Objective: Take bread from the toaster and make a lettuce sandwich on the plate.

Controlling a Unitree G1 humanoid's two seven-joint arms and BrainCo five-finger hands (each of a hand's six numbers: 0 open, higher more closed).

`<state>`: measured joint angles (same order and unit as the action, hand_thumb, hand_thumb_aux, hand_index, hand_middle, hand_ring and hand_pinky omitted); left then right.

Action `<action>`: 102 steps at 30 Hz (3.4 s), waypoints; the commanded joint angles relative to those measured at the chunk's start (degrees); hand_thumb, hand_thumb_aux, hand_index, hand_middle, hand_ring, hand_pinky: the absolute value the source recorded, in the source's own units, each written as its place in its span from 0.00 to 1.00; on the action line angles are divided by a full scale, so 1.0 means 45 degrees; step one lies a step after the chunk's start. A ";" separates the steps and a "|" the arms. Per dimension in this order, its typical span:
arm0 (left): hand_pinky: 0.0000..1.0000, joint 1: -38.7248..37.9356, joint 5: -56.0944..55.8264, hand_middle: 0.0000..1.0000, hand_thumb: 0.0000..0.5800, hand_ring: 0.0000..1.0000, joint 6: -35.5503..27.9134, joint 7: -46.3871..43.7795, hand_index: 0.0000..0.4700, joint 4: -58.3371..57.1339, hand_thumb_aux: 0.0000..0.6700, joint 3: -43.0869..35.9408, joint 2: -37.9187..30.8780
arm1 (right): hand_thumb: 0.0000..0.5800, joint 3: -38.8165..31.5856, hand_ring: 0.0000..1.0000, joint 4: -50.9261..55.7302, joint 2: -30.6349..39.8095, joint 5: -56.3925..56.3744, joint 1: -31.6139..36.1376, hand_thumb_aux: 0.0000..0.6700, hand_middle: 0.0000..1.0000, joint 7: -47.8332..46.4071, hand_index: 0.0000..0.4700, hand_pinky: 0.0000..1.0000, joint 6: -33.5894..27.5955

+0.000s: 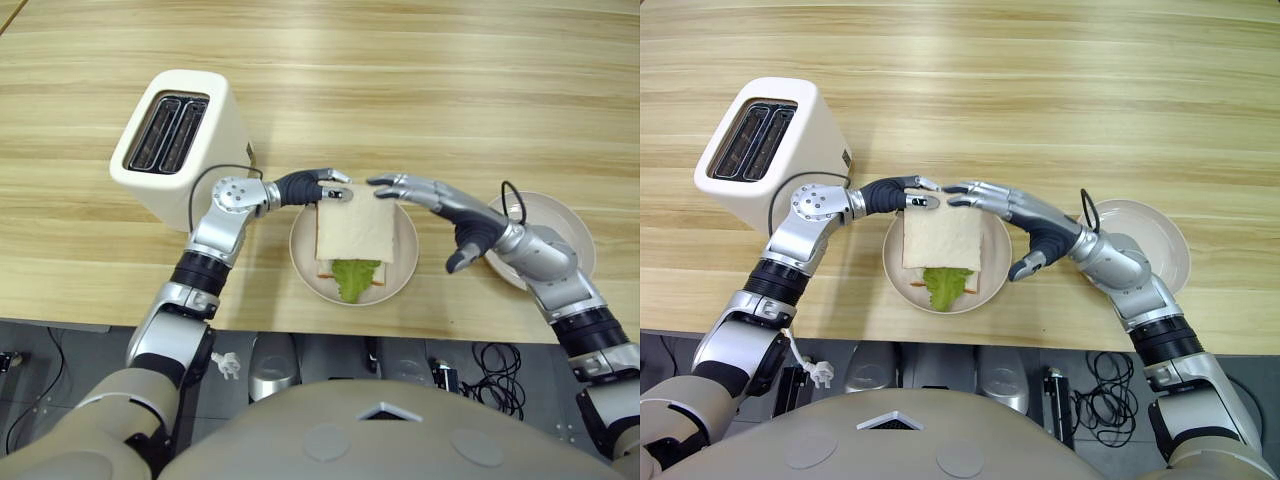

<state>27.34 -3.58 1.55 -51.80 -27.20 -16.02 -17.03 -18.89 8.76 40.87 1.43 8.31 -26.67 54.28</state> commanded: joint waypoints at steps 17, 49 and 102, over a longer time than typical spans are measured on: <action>1.00 0.0690 0.1351 1.00 1.00 1.00 0.1068 0.0202 0.98 -0.1832 1.00 -0.0355 0.0863 | 0.00 -0.0433 0.00 0.1030 -0.0872 0.4258 0.0022 0.00 0.00 -0.0734 0.00 0.00 0.0312; 0.00 0.1650 0.7073 0.00 0.00 0.00 0.2538 1.3582 0.00 -0.0652 0.00 0.0680 -0.0159 | 0.00 -0.1896 0.00 0.1304 0.0217 0.5359 -0.0824 0.00 0.00 -0.2728 0.00 0.00 -0.3493; 1.00 -0.9708 0.2870 1.00 1.00 1.00 0.2037 0.4217 0.98 0.8864 1.00 0.1305 -0.4444 | 1.00 0.2637 1.00 0.1412 0.0835 -0.2968 -0.2665 1.00 1.00 -0.7732 0.98 1.00 -0.7481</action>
<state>-15.37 8.48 10.36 -31.90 14.43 -9.23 -36.39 -6.95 12.94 43.66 -14.20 -2.61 -60.58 21.16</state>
